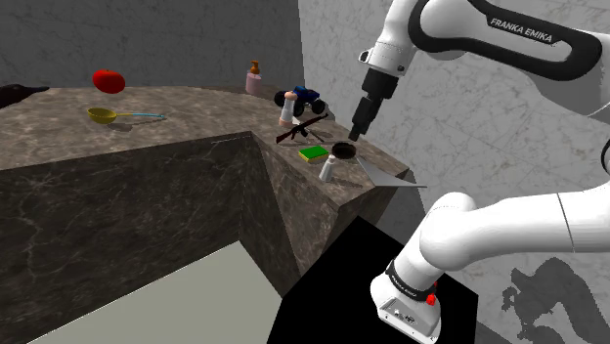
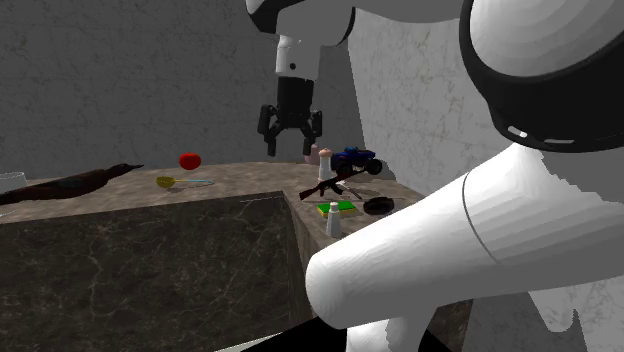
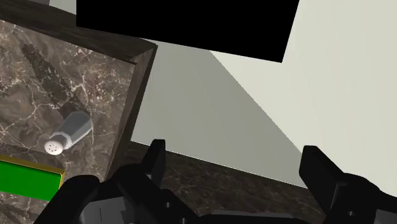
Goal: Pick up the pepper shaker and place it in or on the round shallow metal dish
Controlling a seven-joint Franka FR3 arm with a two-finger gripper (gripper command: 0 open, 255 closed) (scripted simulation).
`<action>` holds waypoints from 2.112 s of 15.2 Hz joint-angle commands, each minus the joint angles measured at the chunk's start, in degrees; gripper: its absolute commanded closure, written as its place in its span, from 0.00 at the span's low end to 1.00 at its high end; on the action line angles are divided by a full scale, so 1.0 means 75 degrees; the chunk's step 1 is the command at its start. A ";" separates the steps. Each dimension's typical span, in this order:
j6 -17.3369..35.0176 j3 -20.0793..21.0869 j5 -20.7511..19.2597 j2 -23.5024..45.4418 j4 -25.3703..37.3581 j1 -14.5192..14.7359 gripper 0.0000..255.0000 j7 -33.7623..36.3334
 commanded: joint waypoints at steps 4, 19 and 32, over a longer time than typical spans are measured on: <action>0.0614 -0.0335 -0.0275 0.0193 -0.0377 -0.0111 0.00 -0.0498; 0.3909 -0.2126 -0.1028 0.2687 -0.0847 -0.0491 0.00 -0.2954; 0.5752 -0.2894 -0.0458 0.4699 -0.0608 -0.0383 0.00 -0.4300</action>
